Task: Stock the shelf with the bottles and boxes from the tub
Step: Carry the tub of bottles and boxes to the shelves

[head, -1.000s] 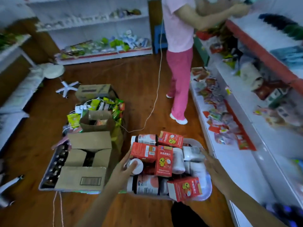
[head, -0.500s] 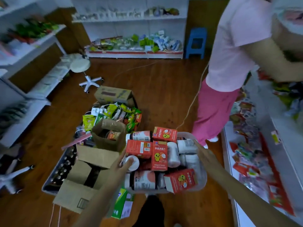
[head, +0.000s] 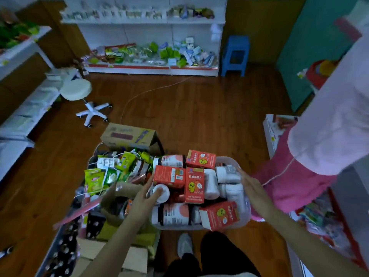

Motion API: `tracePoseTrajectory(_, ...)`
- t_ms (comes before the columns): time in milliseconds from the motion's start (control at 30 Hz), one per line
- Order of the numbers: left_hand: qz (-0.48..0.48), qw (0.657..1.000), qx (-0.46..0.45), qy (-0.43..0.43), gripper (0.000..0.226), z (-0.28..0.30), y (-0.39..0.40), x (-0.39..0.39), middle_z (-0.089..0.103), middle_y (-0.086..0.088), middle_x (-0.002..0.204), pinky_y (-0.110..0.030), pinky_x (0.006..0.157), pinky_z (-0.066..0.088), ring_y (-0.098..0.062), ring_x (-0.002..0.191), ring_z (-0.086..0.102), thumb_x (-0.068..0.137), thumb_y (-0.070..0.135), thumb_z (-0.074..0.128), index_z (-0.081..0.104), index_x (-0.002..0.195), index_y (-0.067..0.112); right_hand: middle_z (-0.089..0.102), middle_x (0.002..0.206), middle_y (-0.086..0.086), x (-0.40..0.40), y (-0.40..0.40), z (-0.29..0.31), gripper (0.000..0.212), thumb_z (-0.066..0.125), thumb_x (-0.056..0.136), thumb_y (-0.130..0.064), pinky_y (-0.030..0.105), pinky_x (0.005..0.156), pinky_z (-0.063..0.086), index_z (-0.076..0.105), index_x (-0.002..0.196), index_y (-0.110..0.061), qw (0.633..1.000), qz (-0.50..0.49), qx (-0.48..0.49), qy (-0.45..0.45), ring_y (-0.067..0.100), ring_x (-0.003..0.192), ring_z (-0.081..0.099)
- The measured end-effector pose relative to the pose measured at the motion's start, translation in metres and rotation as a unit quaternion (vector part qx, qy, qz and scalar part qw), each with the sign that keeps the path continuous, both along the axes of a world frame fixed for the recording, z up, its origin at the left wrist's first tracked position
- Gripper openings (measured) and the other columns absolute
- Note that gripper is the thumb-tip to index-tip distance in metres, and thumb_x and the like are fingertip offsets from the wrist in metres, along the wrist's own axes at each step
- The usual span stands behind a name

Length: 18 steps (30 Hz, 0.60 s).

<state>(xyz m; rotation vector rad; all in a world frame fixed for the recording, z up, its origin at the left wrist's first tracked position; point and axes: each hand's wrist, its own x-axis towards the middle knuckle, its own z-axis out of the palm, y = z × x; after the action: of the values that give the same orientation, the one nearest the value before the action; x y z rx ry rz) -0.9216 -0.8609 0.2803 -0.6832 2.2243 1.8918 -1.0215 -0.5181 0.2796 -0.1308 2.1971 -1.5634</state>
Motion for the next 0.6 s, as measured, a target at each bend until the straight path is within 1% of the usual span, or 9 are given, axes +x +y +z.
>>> tracePoseTrajectory(133,-0.008,1.0,0.0,0.005,0.068,0.015,-0.03,-0.077,0.055,0.008,0.138,-0.049,0.1,0.05,-0.017,0.124,0.055,0.077,0.069,0.066,0.041,0.138,0.055,0.058,0.139,-0.004,-0.076,-0.027,0.02,0.061,0.039,0.093,-0.067,0.041,0.109,0.043,0.049,0.143,-0.032,1.0,-0.008,0.006,0.03,0.01,0.129,0.054)
tracePoseTrajectory(167,-0.007,1.0,-0.005,0.011,0.069,0.015,-0.037,-0.098,0.055,0.008,0.138,-0.048,0.1,0.05,-0.017,0.124,0.055,0.076,0.069,0.067,0.042,0.138,0.055,0.057,0.14,-0.005,-0.094,-0.031,0.021,0.062,0.038,0.093,-0.068,0.042,0.11,0.042,0.049,0.143,-0.033,0.999,-0.01,0.014,0.033,0.009,0.129,0.053)
tracePoseTrajectory(267,-0.017,1.0,-0.008,0.02,0.057,0.022,-0.047,-0.153,0.056,0.013,0.132,-0.036,0.095,0.051,-0.012,0.118,0.055,0.09,0.048,0.062,0.042,0.143,0.045,0.053,0.142,-0.003,-0.151,-0.043,0.015,0.058,0.033,0.092,-0.074,0.043,0.111,0.041,0.047,0.141,-0.047,0.999,-0.022,0.029,0.03,0.009,0.129,0.052)
tracePoseTrajectory(333,-0.026,0.999,-0.002,0.021,0.057,0.023,-0.055,-0.194,0.058,0.013,0.132,-0.039,0.094,0.053,-0.012,0.117,0.059,0.089,0.051,0.062,0.043,0.142,0.045,0.057,0.136,-0.004,-0.188,-0.055,0.024,0.049,0.034,0.097,-0.068,0.032,0.103,0.047,0.049,0.139,-0.047,0.999,-0.034,0.023,0.02,0.005,0.122,0.057)
tracePoseTrajectory(400,-0.032,0.999,0.0,0.026,0.052,0.019,-0.061,-0.236,0.06,0.017,0.128,-0.038,0.093,0.054,-0.006,0.113,0.06,0.089,0.05,0.063,0.046,0.139,0.047,0.066,0.121,-0.008,-0.225,-0.066,0.032,0.041,0.035,0.1,-0.055,0.014,0.083,0.051,0.055,0.132,-0.039,0.999,-0.04,0.002,0.013,-0.003,0.106,0.064)
tracePoseTrajectory(433,-0.031,0.999,-0.001,0.03,0.049,0.018,-0.062,-0.257,0.059,0.02,0.126,-0.034,0.091,0.054,-0.001,0.111,0.059,0.09,0.048,0.062,0.046,0.137,0.048,0.069,0.114,-0.009,-0.245,-0.071,0.034,0.039,0.035,0.1,-0.054,0.011,0.076,0.051,0.056,0.129,-0.037,0.999,-0.042,-0.007,0.011,-0.004,0.1,0.066)
tracePoseTrajectory(467,-0.031,0.999,-0.004,0.034,0.048,0.016,-0.064,-0.28,0.058,0.021,0.126,-0.032,0.091,0.053,0.0,0.111,0.058,0.091,0.048,0.061,0.046,0.137,0.048,0.07,0.109,-0.009,-0.268,-0.073,0.031,0.038,0.035,0.1,-0.054,0.01,0.072,0.05,0.057,0.126,-0.037,0.999,-0.047,-0.014,0.011,-0.004,0.096,0.067)
tracePoseTrajectory(533,-0.041,0.998,-0.008,0.039,0.047,0.012,-0.066,-0.327,0.06,0.016,0.13,-0.036,0.094,0.053,-0.006,0.117,0.059,0.091,0.049,0.061,0.048,0.136,0.047,0.071,0.105,-0.008,-0.316,-0.078,0.028,0.038,0.037,0.098,-0.052,0.012,0.069,0.052,0.058,0.125,-0.036,0.999,-0.046,-0.013,0.007,-0.002,0.092,0.069)
tracePoseTrajectory(600,-0.053,0.998,-0.006,0.04,0.046,0.004,-0.07,-0.375,0.062,0.01,0.13,-0.041,0.096,0.053,-0.011,0.118,0.06,0.093,0.043,0.061,0.05,0.137,0.042,0.073,0.106,-0.006,-0.369,-0.08,0.016,0.04,0.036,0.096,-0.053,0.018,0.074,0.054,0.058,0.126,-0.036,0.999,-0.045,-0.017,0.0,0.002,0.094,0.07)
